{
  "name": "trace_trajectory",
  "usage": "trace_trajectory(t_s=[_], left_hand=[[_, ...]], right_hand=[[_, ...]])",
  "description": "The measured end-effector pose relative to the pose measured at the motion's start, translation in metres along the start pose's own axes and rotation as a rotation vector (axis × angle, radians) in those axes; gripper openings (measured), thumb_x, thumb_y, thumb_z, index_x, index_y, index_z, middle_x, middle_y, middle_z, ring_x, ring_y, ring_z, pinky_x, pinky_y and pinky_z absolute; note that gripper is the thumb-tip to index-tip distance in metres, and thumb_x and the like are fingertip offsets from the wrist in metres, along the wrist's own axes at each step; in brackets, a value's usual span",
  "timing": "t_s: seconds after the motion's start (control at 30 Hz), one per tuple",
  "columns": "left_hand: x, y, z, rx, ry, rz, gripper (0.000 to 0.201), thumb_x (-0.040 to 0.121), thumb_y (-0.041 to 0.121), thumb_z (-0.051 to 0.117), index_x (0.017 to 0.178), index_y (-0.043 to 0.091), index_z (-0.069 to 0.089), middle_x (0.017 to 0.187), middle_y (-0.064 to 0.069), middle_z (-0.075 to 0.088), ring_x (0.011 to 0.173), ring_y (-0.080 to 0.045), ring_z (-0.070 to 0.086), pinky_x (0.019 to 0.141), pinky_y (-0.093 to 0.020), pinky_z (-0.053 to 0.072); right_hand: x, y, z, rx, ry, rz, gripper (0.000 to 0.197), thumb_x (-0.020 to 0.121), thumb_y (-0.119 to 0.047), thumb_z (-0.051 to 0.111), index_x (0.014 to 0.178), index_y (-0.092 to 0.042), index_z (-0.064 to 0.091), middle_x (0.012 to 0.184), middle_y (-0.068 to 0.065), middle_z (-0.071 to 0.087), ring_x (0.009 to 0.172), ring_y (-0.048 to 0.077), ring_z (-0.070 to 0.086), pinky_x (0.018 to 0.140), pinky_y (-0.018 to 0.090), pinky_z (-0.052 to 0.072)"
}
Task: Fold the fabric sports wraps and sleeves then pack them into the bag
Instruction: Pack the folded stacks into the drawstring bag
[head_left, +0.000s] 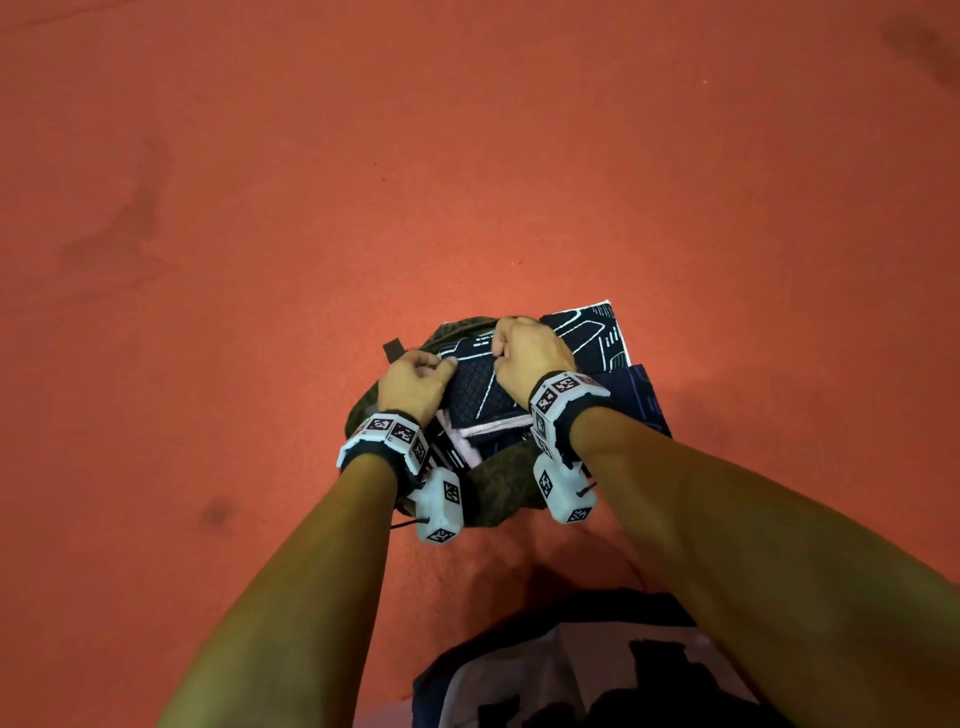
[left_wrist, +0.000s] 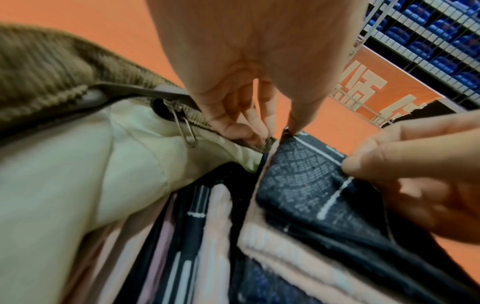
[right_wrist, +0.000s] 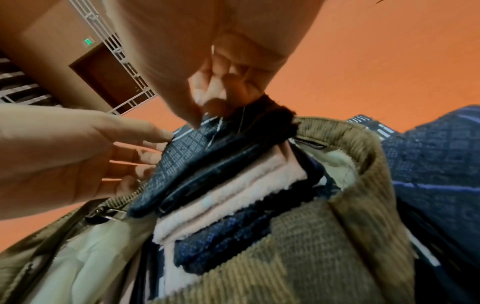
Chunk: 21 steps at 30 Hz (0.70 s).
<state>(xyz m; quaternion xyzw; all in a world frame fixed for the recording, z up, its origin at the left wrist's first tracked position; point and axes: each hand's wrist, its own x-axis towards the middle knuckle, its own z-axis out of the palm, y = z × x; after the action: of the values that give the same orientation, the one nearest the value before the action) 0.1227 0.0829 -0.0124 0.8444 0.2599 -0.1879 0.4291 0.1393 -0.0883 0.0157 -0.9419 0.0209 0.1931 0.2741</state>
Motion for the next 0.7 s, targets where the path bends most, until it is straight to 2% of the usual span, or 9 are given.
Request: trace_trajectory(t_s=[0.07,0.13,0.2,0.33,0.43,0.53,0.57,0.63,0.7], left_hand=[[0.002,0.003,-0.005,0.007,0.086,0.041,0.012,0.087,0.03,0.067,0.091,0.019,0.068,0.072,0.004,0.067,0.069,-0.016,0.063,0.072,-0.032,0.052],[0.003,0.005,-0.007,0.015,0.101,0.041,0.005,0.086,0.021,0.064,0.088,0.02,0.068,0.082,-0.001,0.073,0.08,-0.022,0.069,0.08,-0.035,0.057],[0.004,0.007,-0.007,0.051,0.056,0.051,0.006,0.086,0.019,0.067,0.09,0.023,0.067,0.094,-0.002,0.074,0.091,-0.023,0.069,0.088,-0.035,0.056],[0.004,0.006,-0.004,0.189,0.0,0.107,0.013,0.089,0.019,0.066,0.101,0.018,0.07,0.104,-0.003,0.071,0.096,-0.021,0.066,0.084,-0.024,0.048],[0.007,-0.001,-0.004,0.285,0.04,0.105,0.022,0.092,0.026,0.063,0.109,0.014,0.071,0.13,-0.008,0.052,0.117,-0.024,0.055,0.1,-0.026,0.041],[0.009,0.0,-0.009,0.351,0.026,0.073,0.016,0.093,0.016,0.061,0.101,0.008,0.073,0.143,-0.011,0.041,0.129,-0.026,0.046,0.107,-0.027,0.035],[0.011,0.001,-0.01,0.369,0.0,0.073,0.016,0.092,0.015,0.061,0.096,0.007,0.074,0.14,-0.012,0.048,0.127,-0.027,0.049,0.104,-0.029,0.039],[0.011,0.006,-0.011,0.372,-0.038,0.079,0.018,0.091,0.017,0.06,0.091,0.006,0.075,0.115,-0.013,0.068,0.108,-0.029,0.062,0.085,-0.029,0.048],[0.012,0.009,-0.011,0.325,-0.026,0.059,0.017,0.089,0.013,0.059,0.087,0.007,0.075,0.095,-0.01,0.073,0.088,-0.026,0.066,0.073,-0.027,0.048]], right_hand=[[-0.001,-0.002,0.002,0.04,-0.106,-0.021,0.011,0.087,-0.022,0.063,0.093,-0.027,0.055,0.084,-0.007,0.065,0.079,0.021,0.063,0.074,0.034,0.055],[-0.002,-0.001,0.008,0.09,-0.187,0.001,0.022,0.088,-0.026,0.067,0.102,-0.028,0.051,0.084,-0.005,0.068,0.078,0.019,0.065,0.075,0.036,0.056],[-0.002,0.002,0.015,0.106,-0.205,0.032,0.032,0.087,-0.02,0.069,0.108,-0.027,0.046,0.087,-0.001,0.069,0.079,0.02,0.065,0.075,0.039,0.057],[0.002,0.006,0.022,0.106,-0.204,0.034,0.042,0.083,-0.009,0.069,0.106,-0.029,0.041,0.086,0.003,0.067,0.077,0.022,0.065,0.076,0.043,0.058],[0.004,0.01,0.027,0.098,-0.219,0.042,0.044,0.082,-0.007,0.068,0.107,-0.03,0.039,0.085,0.002,0.067,0.076,0.021,0.065,0.075,0.042,0.057],[0.006,0.012,0.031,0.112,-0.229,0.05,0.045,0.082,-0.006,0.067,0.107,-0.031,0.038,0.087,0.002,0.067,0.076,0.019,0.065,0.072,0.039,0.057],[0.007,0.012,0.033,0.118,-0.234,0.052,0.045,0.082,-0.005,0.067,0.107,-0.031,0.038,0.088,0.002,0.067,0.076,0.019,0.065,0.071,0.038,0.056],[0.008,0.012,0.034,0.128,-0.241,0.051,0.046,0.082,-0.005,0.066,0.107,-0.031,0.038,0.089,0.003,0.066,0.077,0.019,0.064,0.07,0.037,0.055],[0.009,0.012,0.036,0.143,-0.252,0.051,0.046,0.081,-0.004,0.065,0.108,-0.03,0.038,0.09,0.004,0.066,0.078,0.02,0.064,0.071,0.037,0.055]])
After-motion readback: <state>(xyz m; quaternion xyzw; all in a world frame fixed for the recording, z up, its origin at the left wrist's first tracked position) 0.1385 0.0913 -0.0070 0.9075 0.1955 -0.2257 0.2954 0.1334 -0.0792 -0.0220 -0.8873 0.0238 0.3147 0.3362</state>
